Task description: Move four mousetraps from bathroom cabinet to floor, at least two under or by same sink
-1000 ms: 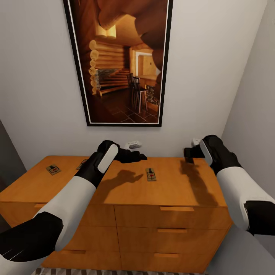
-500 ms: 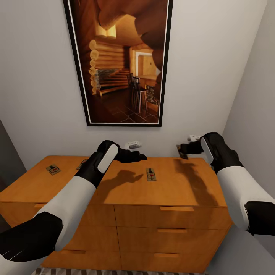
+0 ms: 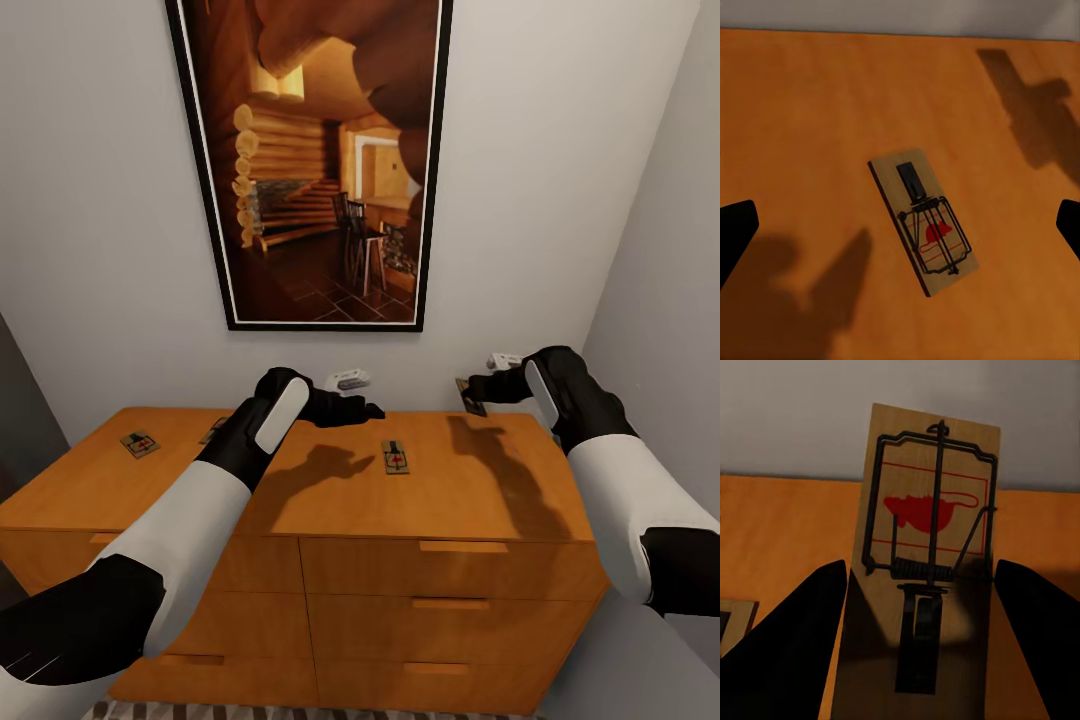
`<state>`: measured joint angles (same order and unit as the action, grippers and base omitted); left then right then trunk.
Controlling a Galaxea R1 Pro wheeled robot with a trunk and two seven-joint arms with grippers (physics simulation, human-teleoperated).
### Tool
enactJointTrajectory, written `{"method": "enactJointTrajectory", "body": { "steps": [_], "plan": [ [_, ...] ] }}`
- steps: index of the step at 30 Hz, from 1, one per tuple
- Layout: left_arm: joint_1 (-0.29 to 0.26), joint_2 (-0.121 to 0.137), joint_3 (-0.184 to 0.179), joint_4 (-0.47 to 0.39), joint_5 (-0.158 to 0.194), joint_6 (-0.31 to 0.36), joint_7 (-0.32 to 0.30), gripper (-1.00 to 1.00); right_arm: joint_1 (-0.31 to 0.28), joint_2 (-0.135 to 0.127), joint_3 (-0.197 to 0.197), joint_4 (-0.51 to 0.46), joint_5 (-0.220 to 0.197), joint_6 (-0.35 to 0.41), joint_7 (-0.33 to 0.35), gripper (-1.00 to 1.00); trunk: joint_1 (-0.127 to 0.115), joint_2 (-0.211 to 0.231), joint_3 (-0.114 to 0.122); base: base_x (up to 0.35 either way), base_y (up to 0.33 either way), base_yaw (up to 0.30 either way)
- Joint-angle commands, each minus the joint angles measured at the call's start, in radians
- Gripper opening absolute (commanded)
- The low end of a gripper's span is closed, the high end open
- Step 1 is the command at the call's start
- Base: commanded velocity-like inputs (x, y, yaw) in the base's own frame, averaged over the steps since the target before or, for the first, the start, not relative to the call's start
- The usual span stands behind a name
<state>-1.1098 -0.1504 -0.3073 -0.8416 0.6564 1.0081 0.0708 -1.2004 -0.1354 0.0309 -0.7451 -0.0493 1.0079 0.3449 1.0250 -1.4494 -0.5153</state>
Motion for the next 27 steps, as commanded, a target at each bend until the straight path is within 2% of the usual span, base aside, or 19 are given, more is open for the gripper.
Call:
{"method": "enactJointTrajectory", "body": {
  "steps": [1, 6, 10, 15, 17, 18, 20, 21, 24, 27],
  "plan": [
    [-0.001, 0.000, -0.001, -0.001, 0.008, 0.003, 0.007, 1.00, -0.001, -0.001, 0.004, -0.001, -0.004, 0.004, -0.002, -1.00, 0.000, -0.001, -0.001, 0.000, 0.000, 0.000],
    [-0.001, 0.002, -0.001, 0.000, 0.008, 0.003, 0.007, 1.00, -0.001, -0.001, 0.007, 0.003, -0.004, 0.004, 0.016, -1.00, 0.000, -0.001, -0.001, 0.000, 0.000, 0.000],
    [-0.001, 0.003, -0.001, 0.002, 0.007, 0.003, 0.007, 1.00, 0.000, -0.008, 0.009, 0.012, -0.004, 0.005, 0.100, -1.00, 0.000, -0.001, -0.001, 0.000, 0.000, 0.000],
    [-0.001, 0.004, -0.002, 0.010, 0.006, 0.003, 0.008, 1.00, 0.015, -0.053, 0.027, 0.034, 0.000, 0.005, 0.300, -1.00, 0.000, -0.001, -0.001, 0.000, 0.000, 0.000],
    [-0.001, 0.004, -0.002, 0.012, 0.006, 0.003, 0.009, 1.00, 0.029, -0.082, 0.053, 0.043, 0.002, 0.004, 0.415, -1.00, 0.000, -0.001, -0.001, 0.000, 0.000, 0.000],
    [-0.001, 0.004, -0.002, 0.013, 0.006, 0.003, 0.009, 1.00, 0.031, -0.090, 0.061, 0.044, 0.002, 0.003, 0.443, -1.00, 0.000, -0.001, -0.001, 0.000, 0.000, 0.000],
    [-0.001, 0.004, -0.001, 0.011, 0.006, 0.003, 0.009, 1.00, 0.036, -0.117, 0.084, 0.047, 0.003, 0.001, 0.548, -1.00, 0.000, -0.001, -0.001, 0.000, 0.000, 0.000],
    [-0.001, 0.004, -0.001, 0.010, 0.006, 0.003, 0.010, 1.00, 0.037, -0.123, 0.087, 0.047, 0.003, 0.001, 0.573, -1.00, 0.000, -0.001, -0.001, 0.000, 0.000, 0.000],
    [-0.001, 0.003, -0.001, -0.001, 0.006, 0.003, 0.009, 1.00, 0.041, -0.154, 0.097, 0.049, 0.003, -0.005, 0.706, -1.00, 0.000, -0.001, -0.001, 0.000, 0.000, 0.000],
    [-0.001, 0.002, -0.001, -0.009, 0.006, 0.004, 0.010, 1.00, 0.048, -0.170, 0.100, 0.049, 0.002, -0.007, 0.789, -1.00, 0.000, -0.001, -0.001, 0.000, 0.000, 0.000]
  ]
}}
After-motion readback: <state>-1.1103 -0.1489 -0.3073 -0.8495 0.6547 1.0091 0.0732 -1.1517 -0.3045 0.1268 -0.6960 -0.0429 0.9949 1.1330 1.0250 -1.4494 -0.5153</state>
